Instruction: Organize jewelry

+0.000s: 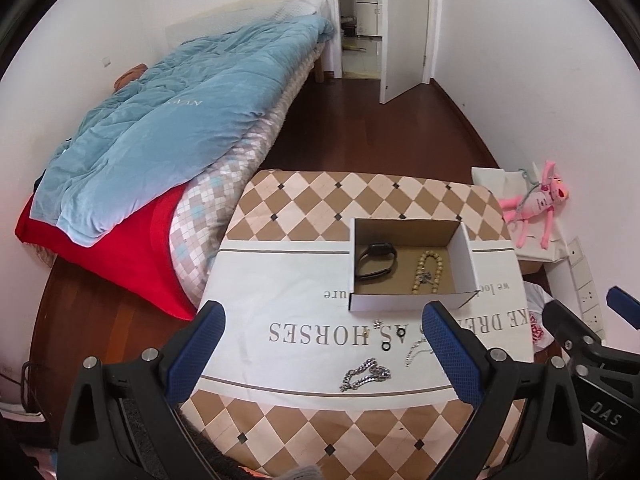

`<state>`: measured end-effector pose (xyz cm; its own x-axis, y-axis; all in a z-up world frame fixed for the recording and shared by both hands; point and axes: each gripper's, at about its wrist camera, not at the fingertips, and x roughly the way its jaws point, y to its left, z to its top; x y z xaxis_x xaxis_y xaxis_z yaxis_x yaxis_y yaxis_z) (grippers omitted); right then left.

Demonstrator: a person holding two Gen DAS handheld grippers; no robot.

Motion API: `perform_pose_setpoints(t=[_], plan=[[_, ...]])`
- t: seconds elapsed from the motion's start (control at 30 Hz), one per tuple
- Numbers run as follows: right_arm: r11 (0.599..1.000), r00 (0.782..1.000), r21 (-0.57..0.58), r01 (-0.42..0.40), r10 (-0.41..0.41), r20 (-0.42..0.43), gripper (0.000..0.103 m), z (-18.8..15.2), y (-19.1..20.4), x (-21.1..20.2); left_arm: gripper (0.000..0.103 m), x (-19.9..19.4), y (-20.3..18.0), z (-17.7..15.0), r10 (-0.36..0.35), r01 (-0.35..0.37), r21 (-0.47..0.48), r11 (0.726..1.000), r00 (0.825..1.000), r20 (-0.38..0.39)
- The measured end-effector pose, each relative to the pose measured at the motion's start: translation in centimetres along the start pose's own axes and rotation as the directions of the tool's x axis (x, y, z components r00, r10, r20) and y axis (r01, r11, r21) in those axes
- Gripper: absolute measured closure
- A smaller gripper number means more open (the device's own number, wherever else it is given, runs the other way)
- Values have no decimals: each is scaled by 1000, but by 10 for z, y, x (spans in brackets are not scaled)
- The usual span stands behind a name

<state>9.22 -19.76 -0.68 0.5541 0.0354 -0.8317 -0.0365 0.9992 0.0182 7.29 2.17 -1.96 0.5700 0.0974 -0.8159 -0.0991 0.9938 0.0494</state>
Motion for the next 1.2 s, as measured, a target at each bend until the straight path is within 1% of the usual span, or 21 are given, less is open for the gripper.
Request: perform_pose_setpoints(t=[0.17,0.27,0.3,0.33,0.37,0.43,0.47,0.6,0.67,0.7,0.83,0.87,0.9,0.97,1.0,1.03,1.07,1.1,1.13,1.17,1.2], plan=[[999,998,32,-13,15,-67,0,-13,-4,21,2,28,9,-16,13,-14,-26,1000,999,-45],[997,992,68,-28,36,-125,0,-28,-11,46,2,55,12,-31,14,-16,-26,1000,995,-100],[996,986,81,-40,52,-156,1,-35,-13,59,2,66,13,-37,20,-22,-16,1000,992,-124],[995,982,93,-42,58,-179,6,-41,-15,69,2,73,12,-42,23,-24,-6,1000,989,-145],[994,978,102,-44,64,-197,11,-46,-16,76,2,85,12,-50,26,-24,12,1000,985,-172],[991,969,120,-51,79,-234,14,-58,-19,93,2,108,9,-66,32,-21,51,998,973,-229],[990,964,130,-49,81,-253,18,-65,-21,104,2,118,8,-72,30,-14,63,998,968,-251],[985,949,161,-53,100,-300,28,-84,-25,133,3,156,7,-95,11,15,76,997,941,-338],[984,945,170,-48,100,-312,29,-89,-27,142,4,169,6,-100,-11,40,73,997,933,-358],[983,942,178,-46,102,-320,29,-93,-28,149,6,174,5,-101,-20,52,79,996,931,-364],[981,936,192,-37,102,-336,29,-100,-28,161,6,188,-10,-104,-46,110,145,983,922,-385],[980,935,195,-35,101,-340,29,-101,-28,164,7,191,-14,-105,-54,123,157,980,920,-388],[980,934,198,-34,101,-343,29,-102,-29,166,8,191,-16,-105,-73,143,161,976,923,-378],[979,932,204,-29,100,-348,29,-103,-32,171,10,190,-23,-104,-81,160,189,969,925,-371],[978,932,208,-26,99,-349,29,-104,-33,173,17,189,-26,-103,-92,175,200,964,925,-368],[977,931,214,-23,99,-352,29,-104,-34,174,21,187,-29,-103,-107,193,207,959,924,-367],[975,929,221,-23,102,-355,29,-105,-36,176,30,186,-31,-103,-121,208,209,955,922,-367],[974,929,225,-24,105,-355,29,-105,-37,177,42,183,-34,-104,-145,235,211,949,918,-369],[973,929,228,-23,106,-356,29,-105,-39,178,49,182,-36,-104,-163,254,208,945,913,-373],[972,928,234,-23,108,-358,29,-104,-39,181,65,180,-38,-105,-194,284,197,938,905,-378],[971,927,239,-25,112,-358,29,-104,-39,183,76,179,-40,-105,-210,301,197,933,900,-381]])
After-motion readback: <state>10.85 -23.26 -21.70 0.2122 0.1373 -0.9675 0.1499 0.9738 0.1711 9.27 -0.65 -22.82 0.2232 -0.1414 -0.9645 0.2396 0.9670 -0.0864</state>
